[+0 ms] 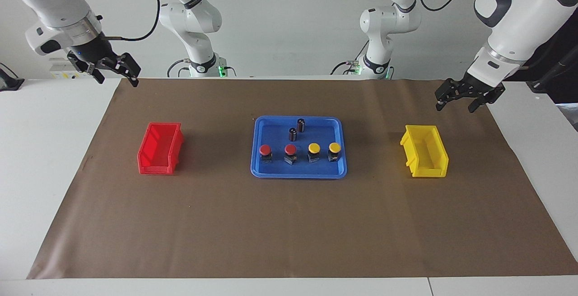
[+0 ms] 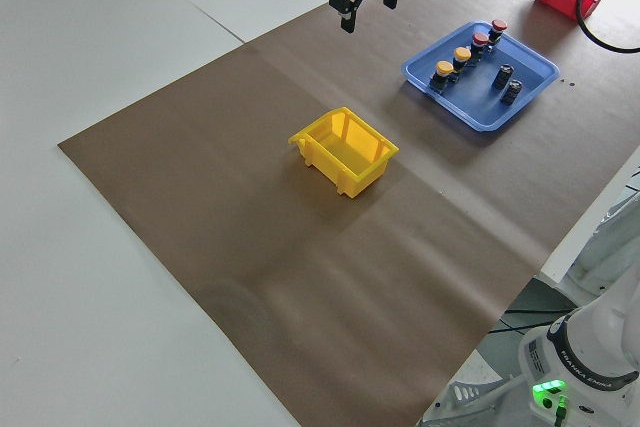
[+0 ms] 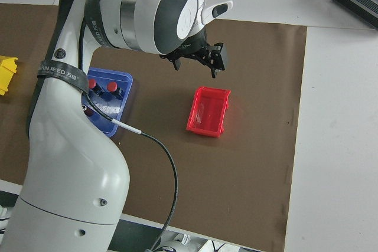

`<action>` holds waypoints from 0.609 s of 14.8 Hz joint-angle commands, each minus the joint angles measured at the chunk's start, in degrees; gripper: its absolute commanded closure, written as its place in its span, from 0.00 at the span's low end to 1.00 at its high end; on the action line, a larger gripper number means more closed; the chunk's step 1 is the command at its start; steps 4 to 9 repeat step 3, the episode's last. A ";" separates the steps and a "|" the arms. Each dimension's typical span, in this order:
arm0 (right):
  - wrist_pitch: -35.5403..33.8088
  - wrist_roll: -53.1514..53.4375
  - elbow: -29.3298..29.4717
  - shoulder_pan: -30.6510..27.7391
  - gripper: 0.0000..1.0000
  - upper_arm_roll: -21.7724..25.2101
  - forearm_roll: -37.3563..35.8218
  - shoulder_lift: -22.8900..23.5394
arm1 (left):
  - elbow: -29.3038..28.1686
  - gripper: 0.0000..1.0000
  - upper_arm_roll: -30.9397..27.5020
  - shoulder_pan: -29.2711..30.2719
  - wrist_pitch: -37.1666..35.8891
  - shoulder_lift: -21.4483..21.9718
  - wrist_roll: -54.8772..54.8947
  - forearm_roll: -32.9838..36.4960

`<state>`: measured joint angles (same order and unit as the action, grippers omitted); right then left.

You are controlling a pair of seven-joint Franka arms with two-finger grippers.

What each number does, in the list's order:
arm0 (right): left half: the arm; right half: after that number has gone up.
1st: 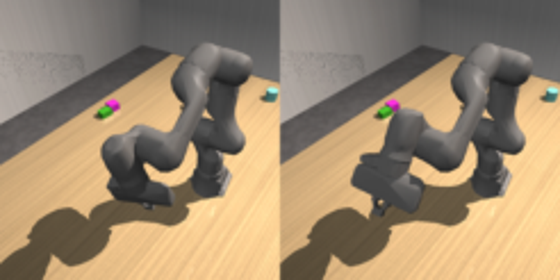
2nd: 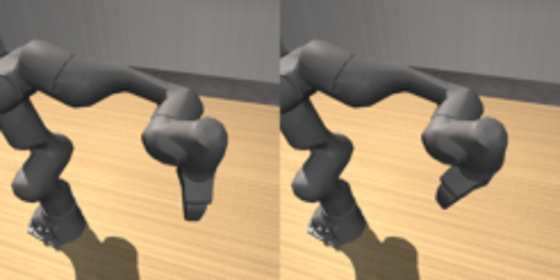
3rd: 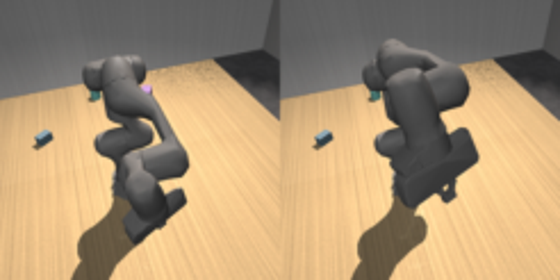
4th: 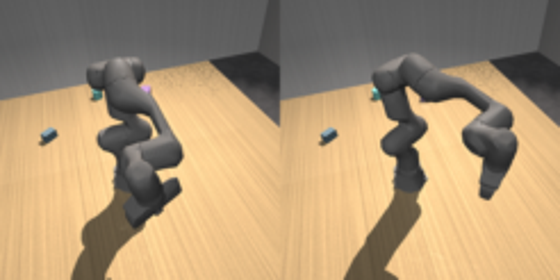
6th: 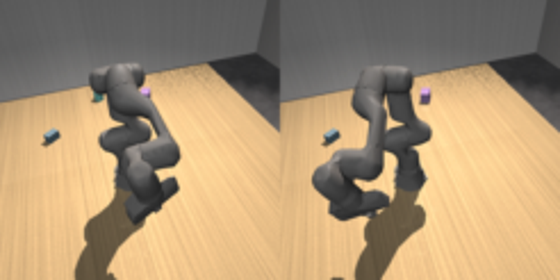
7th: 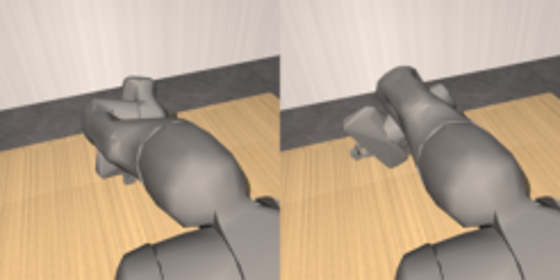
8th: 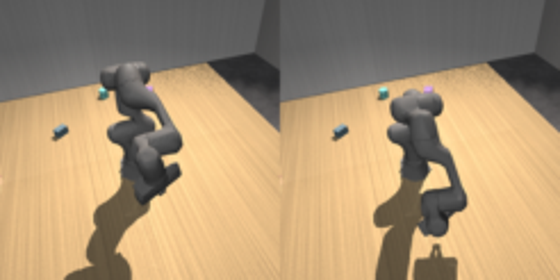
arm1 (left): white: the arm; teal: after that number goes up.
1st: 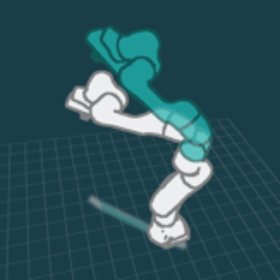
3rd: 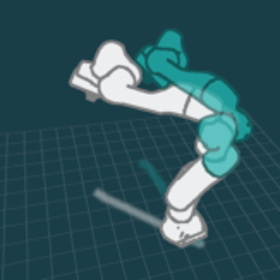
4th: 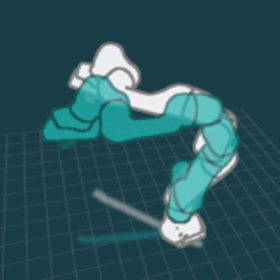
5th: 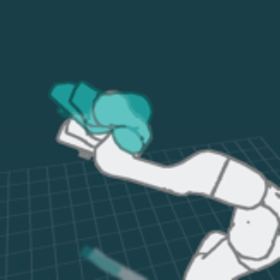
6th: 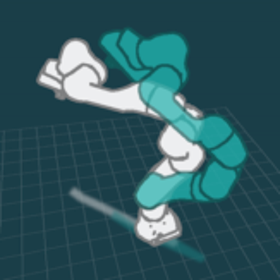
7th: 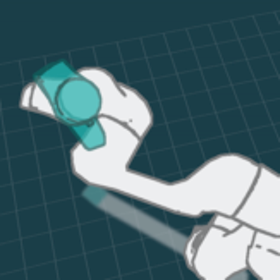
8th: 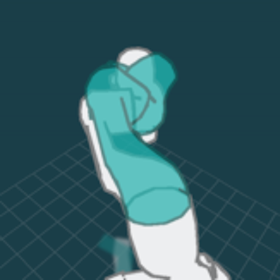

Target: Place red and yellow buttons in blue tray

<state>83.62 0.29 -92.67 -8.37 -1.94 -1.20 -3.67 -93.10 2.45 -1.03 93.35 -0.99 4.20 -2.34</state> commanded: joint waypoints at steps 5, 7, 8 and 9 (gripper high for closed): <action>0.05 -0.99 0.82 -0.15 0.00 -0.35 0.41 0.25 | 0.38 0.00 0.27 -0.11 -0.80 0.55 -1.56 1.19; 0.05 -0.99 0.82 -0.15 0.00 -0.35 0.41 0.25 | 0.38 0.00 0.27 -0.11 -0.80 0.55 -1.56 1.19; 0.05 -0.99 0.82 -0.15 0.00 -0.35 0.41 0.25 | 0.38 0.00 0.27 -0.11 -0.80 0.55 -1.56 1.19; 0.05 -0.99 0.82 -0.15 0.00 -0.35 0.41 0.25 | 0.38 0.00 0.27 -0.11 -0.80 0.55 -1.56 1.19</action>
